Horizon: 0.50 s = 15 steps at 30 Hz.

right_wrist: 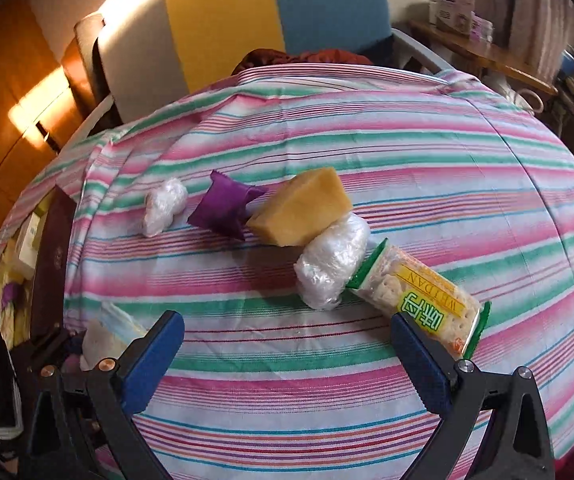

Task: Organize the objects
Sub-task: 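Grasp the beige rolled sock with the left gripper and lift it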

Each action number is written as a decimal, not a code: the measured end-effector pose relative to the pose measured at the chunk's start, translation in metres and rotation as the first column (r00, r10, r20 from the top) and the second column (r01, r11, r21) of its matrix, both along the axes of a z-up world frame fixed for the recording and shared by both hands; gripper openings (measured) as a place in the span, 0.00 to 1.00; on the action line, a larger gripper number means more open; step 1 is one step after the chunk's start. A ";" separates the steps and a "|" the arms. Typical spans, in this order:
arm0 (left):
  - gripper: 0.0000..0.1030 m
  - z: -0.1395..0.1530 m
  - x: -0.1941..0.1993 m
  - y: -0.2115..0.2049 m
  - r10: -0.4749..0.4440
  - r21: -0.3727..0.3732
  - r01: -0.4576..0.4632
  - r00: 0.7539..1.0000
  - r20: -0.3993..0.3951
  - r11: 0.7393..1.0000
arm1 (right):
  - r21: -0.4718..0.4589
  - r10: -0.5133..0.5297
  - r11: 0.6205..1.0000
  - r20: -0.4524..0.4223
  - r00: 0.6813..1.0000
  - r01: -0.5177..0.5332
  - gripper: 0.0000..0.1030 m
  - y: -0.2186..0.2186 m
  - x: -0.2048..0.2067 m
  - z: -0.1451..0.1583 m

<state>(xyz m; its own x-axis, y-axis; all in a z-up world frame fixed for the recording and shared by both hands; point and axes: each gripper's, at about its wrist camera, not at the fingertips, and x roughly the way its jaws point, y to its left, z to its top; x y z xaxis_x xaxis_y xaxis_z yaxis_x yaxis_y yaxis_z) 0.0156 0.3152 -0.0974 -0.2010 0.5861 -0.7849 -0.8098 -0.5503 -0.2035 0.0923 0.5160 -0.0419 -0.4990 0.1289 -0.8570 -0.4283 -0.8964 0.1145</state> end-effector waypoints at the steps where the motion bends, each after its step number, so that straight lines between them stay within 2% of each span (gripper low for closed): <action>1: 0.52 0.000 0.000 0.000 0.002 0.005 -0.002 1.000 0.003 1.000 | 0.045 0.041 0.998 0.028 0.999 -0.043 1.00 -0.003 -0.003 0.001; 3: 0.52 -0.001 -0.001 0.000 0.007 0.011 -0.007 1.000 0.008 1.000 | 0.128 0.110 0.984 0.092 0.990 -0.121 1.00 -0.003 -0.010 -0.002; 6: 0.52 -0.003 0.000 0.001 0.012 0.020 -0.013 1.000 0.013 1.000 | 0.178 0.168 0.963 0.180 0.969 -0.200 0.98 0.007 -0.019 -0.011; 15: 0.53 -0.004 0.000 0.000 0.019 0.032 -0.020 1.000 0.012 0.999 | 0.159 0.214 0.954 0.239 0.947 -0.255 0.99 0.039 -0.057 -0.035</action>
<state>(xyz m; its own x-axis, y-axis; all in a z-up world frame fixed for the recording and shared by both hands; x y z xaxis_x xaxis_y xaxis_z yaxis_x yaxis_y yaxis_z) 0.0159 0.3152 -0.1015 -0.2039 0.6069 -0.7682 -0.7965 -0.5591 -0.2303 0.0351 0.5550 -0.0767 -0.3396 0.1980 -0.9195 -0.1989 -0.9706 -0.1355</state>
